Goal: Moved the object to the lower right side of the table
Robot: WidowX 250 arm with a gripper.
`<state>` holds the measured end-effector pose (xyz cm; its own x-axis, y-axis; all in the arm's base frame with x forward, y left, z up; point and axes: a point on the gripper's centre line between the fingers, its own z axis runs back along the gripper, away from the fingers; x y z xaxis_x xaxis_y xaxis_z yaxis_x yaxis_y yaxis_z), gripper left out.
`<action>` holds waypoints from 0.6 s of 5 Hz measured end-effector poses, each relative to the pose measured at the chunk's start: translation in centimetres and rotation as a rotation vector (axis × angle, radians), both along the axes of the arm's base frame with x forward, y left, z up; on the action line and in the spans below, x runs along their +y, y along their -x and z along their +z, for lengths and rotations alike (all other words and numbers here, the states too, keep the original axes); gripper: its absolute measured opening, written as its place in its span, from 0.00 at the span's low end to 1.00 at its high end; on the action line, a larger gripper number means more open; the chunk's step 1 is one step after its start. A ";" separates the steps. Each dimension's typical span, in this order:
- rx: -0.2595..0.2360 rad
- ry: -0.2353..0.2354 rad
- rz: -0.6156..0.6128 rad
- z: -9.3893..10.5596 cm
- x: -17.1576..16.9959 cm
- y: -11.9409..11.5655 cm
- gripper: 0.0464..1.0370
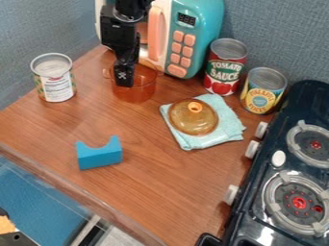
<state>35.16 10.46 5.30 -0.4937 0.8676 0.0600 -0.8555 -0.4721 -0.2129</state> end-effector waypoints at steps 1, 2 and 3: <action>0.031 0.009 -0.001 -1.1 -0.1 0.2 0.96; 0.038 -0.003 -0.059 -1.4 -1.5 0.0 0.96; 0.020 -0.006 -0.130 -0.9 -3.0 -0.3 0.96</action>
